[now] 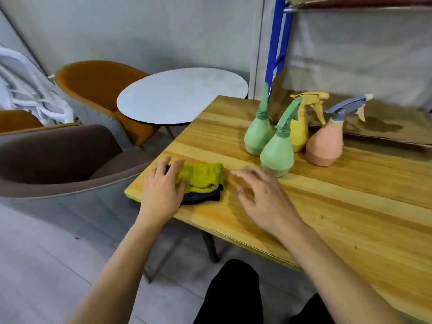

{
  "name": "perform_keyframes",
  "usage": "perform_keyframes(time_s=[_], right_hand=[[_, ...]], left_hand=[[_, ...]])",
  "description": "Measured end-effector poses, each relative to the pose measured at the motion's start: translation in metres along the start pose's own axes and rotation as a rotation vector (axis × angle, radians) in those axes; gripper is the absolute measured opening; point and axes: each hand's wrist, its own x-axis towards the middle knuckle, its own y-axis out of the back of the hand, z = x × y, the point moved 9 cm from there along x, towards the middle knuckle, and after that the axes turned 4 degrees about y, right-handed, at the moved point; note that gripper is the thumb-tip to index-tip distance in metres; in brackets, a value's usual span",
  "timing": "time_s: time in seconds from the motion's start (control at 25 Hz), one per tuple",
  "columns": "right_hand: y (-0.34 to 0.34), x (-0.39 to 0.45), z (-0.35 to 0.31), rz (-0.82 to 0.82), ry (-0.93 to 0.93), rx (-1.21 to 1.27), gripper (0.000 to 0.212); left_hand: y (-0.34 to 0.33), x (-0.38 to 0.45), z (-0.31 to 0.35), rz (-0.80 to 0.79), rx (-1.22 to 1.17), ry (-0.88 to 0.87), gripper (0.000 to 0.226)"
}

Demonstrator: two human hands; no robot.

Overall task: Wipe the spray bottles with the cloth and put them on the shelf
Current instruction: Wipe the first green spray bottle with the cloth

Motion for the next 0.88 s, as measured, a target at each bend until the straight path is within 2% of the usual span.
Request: perform_keyframes(time_s=[0.08,0.16,0.24,0.4,0.52,0.6,0.76,0.88], right_hand=[[-0.021,0.019,-0.019,-0.068,0.071,-0.051,0.044],[-0.046,0.032,-0.034,-0.168,0.121,-0.083,0.049],[-0.063,0.033,-0.034,-0.196,0.129,-0.166,0.046],[-0.049,0.014,-0.019,-0.061,-0.015,-0.302,0.048],[-0.022,-0.016,0.0,0.092,-0.138,-0.343,0.05],[-0.003,-0.04,0.016,0.142,-0.233,-0.392,0.055],[0.034,-0.079,0.048,0.174,-0.427,-0.495,0.074],[0.057,-0.101,0.078,0.109,-0.52,-0.511,0.062]], left_hand=[[-0.004,-0.003,-0.01,-0.043,-0.061,0.047,0.042],[-0.012,-0.011,-0.006,-0.064,-0.093,0.035,0.048],[-0.012,-0.021,0.003,-0.042,-0.092,-0.01,0.055],[-0.005,-0.032,0.018,-0.05,-0.201,-0.054,0.046],[-0.008,-0.047,0.057,-0.097,-0.337,-0.138,0.028],[-0.014,-0.058,0.087,-0.12,-0.382,-0.193,0.027],[-0.04,-0.074,0.144,-0.21,-0.422,-0.294,0.03],[-0.06,-0.084,0.182,-0.273,-0.47,-0.341,0.032]])
